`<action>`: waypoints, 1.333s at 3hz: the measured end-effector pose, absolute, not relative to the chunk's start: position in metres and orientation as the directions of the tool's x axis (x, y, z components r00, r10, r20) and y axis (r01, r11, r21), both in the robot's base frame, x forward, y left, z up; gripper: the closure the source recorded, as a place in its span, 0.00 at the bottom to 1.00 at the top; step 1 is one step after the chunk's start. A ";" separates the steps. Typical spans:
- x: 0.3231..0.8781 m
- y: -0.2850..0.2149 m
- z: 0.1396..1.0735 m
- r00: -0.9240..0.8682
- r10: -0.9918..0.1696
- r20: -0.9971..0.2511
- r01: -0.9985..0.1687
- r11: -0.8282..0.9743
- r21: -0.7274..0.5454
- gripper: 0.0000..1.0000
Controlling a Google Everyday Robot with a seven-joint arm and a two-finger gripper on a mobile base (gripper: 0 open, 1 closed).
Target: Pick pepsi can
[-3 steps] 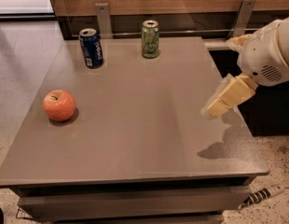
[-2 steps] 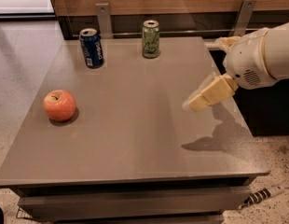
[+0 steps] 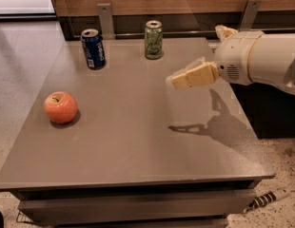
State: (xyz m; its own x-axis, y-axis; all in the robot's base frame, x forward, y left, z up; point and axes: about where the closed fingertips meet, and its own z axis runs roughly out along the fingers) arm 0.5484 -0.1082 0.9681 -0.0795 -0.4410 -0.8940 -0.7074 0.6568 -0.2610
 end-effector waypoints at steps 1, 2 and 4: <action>0.600 -0.093 1.016 -0.025 -0.306 -0.952 -0.635 0.740 -0.221 0.00; 0.605 -0.099 1.012 -0.059 -0.310 -0.949 -0.644 0.738 -0.201 0.00; 0.628 -0.076 0.998 -0.016 -0.281 -0.960 -0.665 0.719 -0.200 0.00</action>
Offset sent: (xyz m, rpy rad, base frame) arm 0.0742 0.0028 0.0372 0.1046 0.0654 -0.0053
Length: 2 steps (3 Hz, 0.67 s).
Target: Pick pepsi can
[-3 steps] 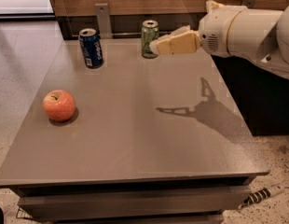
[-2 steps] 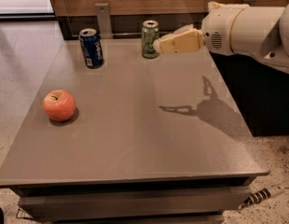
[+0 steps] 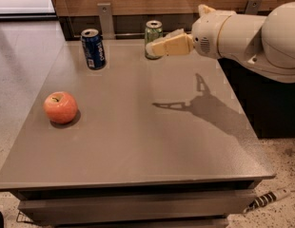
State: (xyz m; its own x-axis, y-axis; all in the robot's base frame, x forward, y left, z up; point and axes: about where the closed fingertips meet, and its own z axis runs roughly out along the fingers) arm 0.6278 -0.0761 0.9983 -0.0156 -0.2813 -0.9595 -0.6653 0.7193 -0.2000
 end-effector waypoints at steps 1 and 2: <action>0.662 -0.032 0.963 0.005 -0.234 -0.972 -0.720 0.674 -0.166 0.00; 0.679 -0.007 0.940 0.005 -0.200 -0.980 -0.755 0.642 -0.135 0.00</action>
Offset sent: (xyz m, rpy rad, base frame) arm 0.0723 0.0926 -0.0872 0.1259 0.0265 0.1789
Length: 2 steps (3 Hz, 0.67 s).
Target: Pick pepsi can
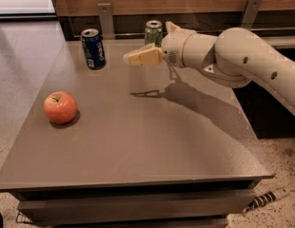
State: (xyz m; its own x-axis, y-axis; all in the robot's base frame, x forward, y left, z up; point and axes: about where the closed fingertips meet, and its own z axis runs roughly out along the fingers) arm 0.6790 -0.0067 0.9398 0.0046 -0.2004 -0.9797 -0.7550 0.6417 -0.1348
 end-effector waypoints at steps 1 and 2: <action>0.695 0.018 0.923 -0.006 -0.178 -0.984 -0.790 0.604 -0.105 0.00; 0.709 0.040 0.914 -0.012 -0.159 -0.987 -0.815 0.574 -0.082 0.00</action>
Offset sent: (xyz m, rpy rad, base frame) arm 0.0494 0.0686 -0.0378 0.0681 0.0503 0.1352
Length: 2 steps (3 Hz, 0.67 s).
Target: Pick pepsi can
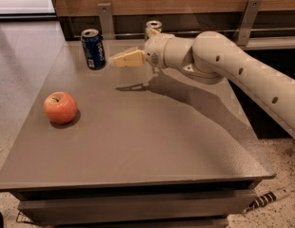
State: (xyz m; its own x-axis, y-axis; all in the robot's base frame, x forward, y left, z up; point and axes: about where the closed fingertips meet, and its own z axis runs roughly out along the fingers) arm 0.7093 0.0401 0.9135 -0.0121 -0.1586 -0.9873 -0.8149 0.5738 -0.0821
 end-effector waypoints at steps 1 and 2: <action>0.721 0.064 0.906 -0.020 -0.137 -0.990 -0.840 0.539 -0.057 0.00; 0.729 0.088 0.899 -0.033 -0.121 -0.992 -0.863 0.504 -0.033 0.00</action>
Offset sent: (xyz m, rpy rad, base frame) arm 0.0314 0.0765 -0.0239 0.0627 0.0584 0.1348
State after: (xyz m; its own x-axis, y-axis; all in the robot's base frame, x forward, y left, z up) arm 0.7286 0.0881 0.8992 -0.0334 -0.1211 -0.9921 -0.8628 0.5045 -0.0325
